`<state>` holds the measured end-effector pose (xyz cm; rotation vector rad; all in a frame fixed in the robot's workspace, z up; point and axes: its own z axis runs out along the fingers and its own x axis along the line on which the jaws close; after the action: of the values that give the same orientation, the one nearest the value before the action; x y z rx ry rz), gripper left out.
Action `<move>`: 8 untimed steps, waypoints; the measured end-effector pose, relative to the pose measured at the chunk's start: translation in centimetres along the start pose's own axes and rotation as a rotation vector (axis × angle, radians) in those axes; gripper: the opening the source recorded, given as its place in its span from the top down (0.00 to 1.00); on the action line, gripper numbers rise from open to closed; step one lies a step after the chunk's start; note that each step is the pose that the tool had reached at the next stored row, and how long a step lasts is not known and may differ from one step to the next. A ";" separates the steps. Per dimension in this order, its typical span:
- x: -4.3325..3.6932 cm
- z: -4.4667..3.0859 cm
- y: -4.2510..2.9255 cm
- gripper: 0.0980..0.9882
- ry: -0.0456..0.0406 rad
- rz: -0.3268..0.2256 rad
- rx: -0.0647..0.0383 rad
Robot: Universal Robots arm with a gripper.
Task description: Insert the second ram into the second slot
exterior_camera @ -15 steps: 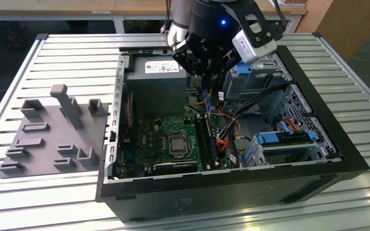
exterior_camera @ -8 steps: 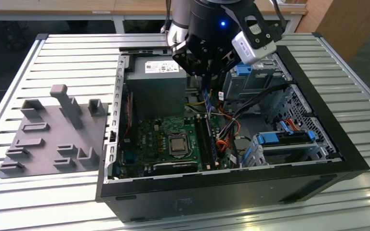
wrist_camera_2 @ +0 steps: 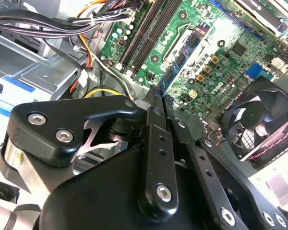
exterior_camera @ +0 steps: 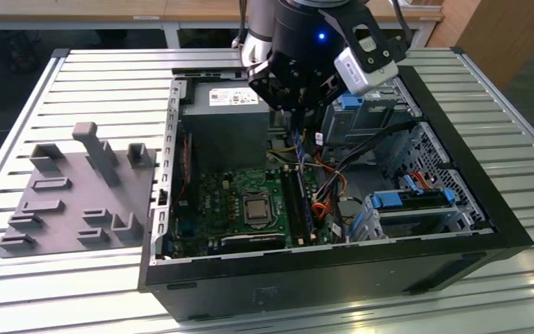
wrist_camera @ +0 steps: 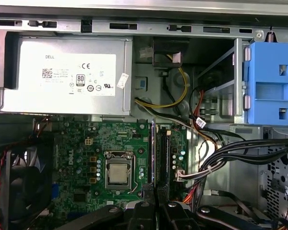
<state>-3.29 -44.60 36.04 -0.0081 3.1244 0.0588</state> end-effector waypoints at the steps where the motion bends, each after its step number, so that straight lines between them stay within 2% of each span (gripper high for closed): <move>1: 0.00 0.02 0.00 0.96 -0.0001 0.000 0.000; 8: 0.00 0.16 -0.01 0.96 0.0000 0.000 0.000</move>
<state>-3.29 -44.60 35.88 -0.0081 3.1244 0.0588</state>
